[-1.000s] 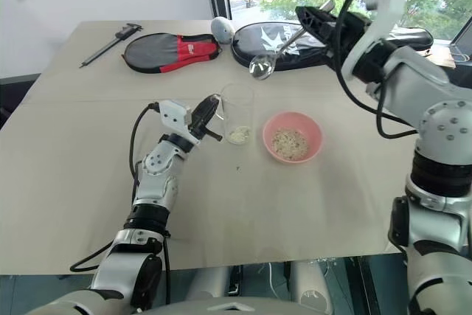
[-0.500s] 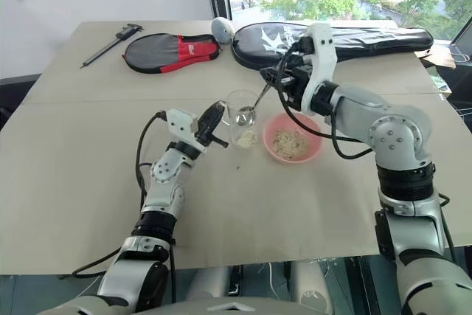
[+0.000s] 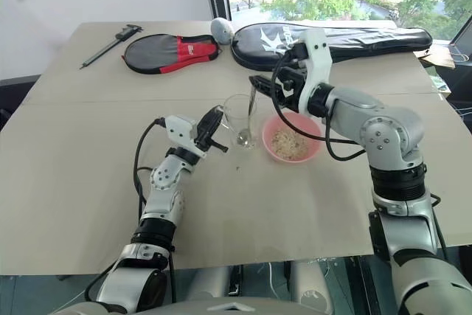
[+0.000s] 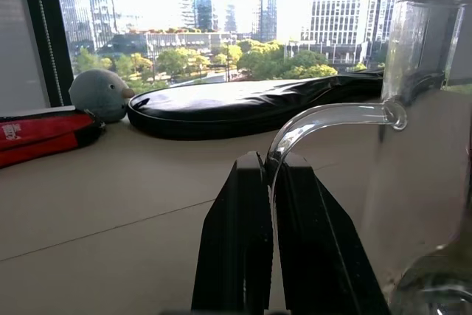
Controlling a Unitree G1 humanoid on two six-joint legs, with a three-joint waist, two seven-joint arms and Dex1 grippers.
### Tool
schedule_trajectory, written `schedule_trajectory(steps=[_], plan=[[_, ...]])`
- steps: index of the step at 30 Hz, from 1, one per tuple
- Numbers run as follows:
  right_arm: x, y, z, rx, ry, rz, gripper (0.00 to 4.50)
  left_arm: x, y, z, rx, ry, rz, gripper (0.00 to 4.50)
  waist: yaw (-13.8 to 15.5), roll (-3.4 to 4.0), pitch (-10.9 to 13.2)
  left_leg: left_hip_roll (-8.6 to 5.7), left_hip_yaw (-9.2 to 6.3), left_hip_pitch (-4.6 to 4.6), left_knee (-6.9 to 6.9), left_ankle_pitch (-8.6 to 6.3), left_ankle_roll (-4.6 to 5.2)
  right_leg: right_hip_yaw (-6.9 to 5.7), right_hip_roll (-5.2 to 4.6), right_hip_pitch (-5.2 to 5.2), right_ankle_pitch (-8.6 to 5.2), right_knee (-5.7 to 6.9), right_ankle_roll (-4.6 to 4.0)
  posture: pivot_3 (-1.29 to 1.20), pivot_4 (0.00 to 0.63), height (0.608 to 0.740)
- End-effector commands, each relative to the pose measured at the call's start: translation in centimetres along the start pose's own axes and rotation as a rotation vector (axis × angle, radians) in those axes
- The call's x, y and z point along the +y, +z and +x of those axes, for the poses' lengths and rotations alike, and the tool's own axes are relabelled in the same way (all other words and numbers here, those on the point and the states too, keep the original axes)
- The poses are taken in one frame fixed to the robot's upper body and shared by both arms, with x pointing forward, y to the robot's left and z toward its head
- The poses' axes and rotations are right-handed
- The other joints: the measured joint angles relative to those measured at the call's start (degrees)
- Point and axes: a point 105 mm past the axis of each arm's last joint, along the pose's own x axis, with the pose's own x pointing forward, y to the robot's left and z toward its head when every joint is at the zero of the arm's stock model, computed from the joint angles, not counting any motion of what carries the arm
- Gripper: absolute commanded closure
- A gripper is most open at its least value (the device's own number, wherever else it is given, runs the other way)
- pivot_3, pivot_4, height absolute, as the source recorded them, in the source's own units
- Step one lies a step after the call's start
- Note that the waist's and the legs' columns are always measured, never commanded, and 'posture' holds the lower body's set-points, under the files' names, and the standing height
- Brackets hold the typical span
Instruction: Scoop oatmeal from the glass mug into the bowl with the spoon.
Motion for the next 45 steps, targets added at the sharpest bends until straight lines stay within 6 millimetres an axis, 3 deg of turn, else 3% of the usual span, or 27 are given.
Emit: schedule_trajectory(steps=[1, 13, 16, 17, 19, 27, 34, 38, 41, 45], plan=[[-0.1, 2.5, -0.4, -0.095, -0.006, -0.031, 1.27, -0.2, 0.3, -0.2, -0.013, -0.013, 0.009, 4.50, 0.0, 0.00, 0.0, 0.00, 0.00, 0.00, 0.00, 0.00, 0.00, 0.00, 0.00, 0.00, 0.00, 0.00, 0.00, 0.00, 0.150, 0.740], [-0.3, 2.3, -0.3, -0.109, -0.003, -0.026, 1.27, 0.2, 0.4, -1.4, -0.005, 0.004, 0.008, 4.50, -0.1, 0.03, 0.0, 0.01, -0.01, 0.01, 0.00, 0.00, 0.00, 0.00, 0.00, 0.00, 0.00, 0.01, 0.00, 0.00, 0.150, 0.740], [-0.2, 2.1, -0.3, -0.110, 0.001, -0.022, 1.23, 0.3, 0.6, -1.7, -0.008, 0.007, 0.013, 3.47, -0.2, 0.04, 0.0, 0.01, 0.00, 0.02, 0.00, 0.00, 0.00, 0.00, 0.01, 0.00, 0.00, 0.02, 0.00, 0.00, 0.150, 0.740], [-0.2, 2.1, -0.2, -0.111, 0.002, -0.022, 1.23, 0.3, 0.6, -1.7, -0.009, 0.009, 0.014, 2.86, -0.1, 0.04, 0.0, 0.01, 0.00, 0.02, 0.00, 0.00, 0.00, 0.00, 0.01, 0.00, 0.00, 0.02, 0.00, 0.00, 0.150, 0.740], [-0.2, 2.0, -0.2, -0.109, 0.005, -0.021, 1.23, 0.4, 0.7, -1.8, -0.009, 0.011, 0.023, 2.14, -0.1, 0.04, 0.0, 0.01, -0.01, 0.02, 0.00, 0.00, 0.00, -0.01, 0.01, 0.00, 0.00, 0.02, 0.00, 0.00, 0.150, 0.740], [-0.3, 2.1, -0.9, -0.131, 0.015, -0.033, 1.23, 0.6, 1.6, -3.1, -0.013, 0.024, 0.052, 2.14, -0.2, 0.05, 0.0, 0.01, -0.01, 0.01, -0.01, 0.00, 0.00, 0.00, 0.01, -0.01, 0.00, 0.00, 0.00, 0.00, 0.150, 0.740], [-3.2, 3.5, -5.4, -0.238, -0.041, -0.113, 1.23, 0.5, 3.7, -7.5, 0.088, -0.064, 0.119, 2.14, 0.0, 0.09, 0.0, 0.03, 0.00, -0.05, -0.06, -0.01, 0.00, -0.01, -0.04, -0.01, -0.01, -0.15, 0.00, 0.00, 0.150, 0.740], [-5.8, 1.4, -8.5, -0.208, -0.109, -0.115, 1.23, 2.1, 4.7, -10.0, 0.168, -0.015, 0.068, 2.14, 0.0, 0.08, 0.0, 0.04, -0.03, -0.02, -0.06, -0.01, 0.01, -0.02, -0.04, 0.03, -0.01, -0.20, 0.00, 0.00, 0.150, 0.740], [-6.8, -2.3, -11.3, -0.153, -0.134, -0.123, 1.23, 2.4, 3.7, -12.3, 0.287, -0.009, 0.051, 2.14, 0.0, 0.07, 0.0, 0.06, -0.03, 0.07, -0.11, -0.01, 0.01, -0.01, 0.01, 0.08, -0.02, -0.19, -0.01, 0.00, 0.150, 0.740], [-6.6, -8.2, -14.7, 0.006, -0.117, -0.183, 1.23, 1.0, 2.2, -14.4, 0.401, -0.029, 0.036, 2.14, 0.1, 0.15, 0.0, 0.03, 0.02, 0.06, -0.18, -0.02, 0.01, 0.12, 0.02, 0.03, -0.03, -0.29, 0.01, 0.00, 0.150, 0.740]])
